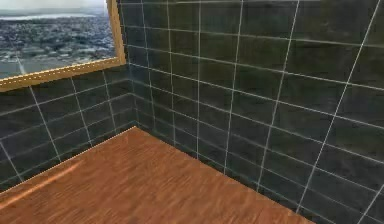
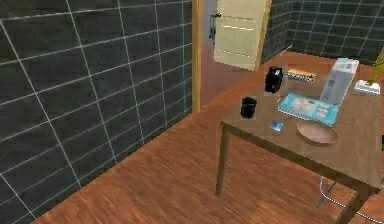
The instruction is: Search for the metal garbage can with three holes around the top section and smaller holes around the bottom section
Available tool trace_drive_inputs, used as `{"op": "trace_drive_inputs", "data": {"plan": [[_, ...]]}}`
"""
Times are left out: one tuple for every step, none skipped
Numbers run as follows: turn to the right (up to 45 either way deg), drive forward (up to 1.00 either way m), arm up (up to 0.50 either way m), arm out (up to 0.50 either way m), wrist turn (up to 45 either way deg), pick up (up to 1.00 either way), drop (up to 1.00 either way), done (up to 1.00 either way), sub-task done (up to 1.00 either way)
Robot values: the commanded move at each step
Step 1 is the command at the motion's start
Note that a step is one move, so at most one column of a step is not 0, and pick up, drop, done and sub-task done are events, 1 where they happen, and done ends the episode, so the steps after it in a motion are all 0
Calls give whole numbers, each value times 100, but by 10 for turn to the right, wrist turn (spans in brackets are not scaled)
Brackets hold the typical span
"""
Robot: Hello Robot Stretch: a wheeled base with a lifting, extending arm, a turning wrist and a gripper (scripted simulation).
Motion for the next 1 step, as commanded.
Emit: {"op": "trace_drive_inputs", "data": {"plan": [[-450,0,0,0,0,0,0,0,0]]}}
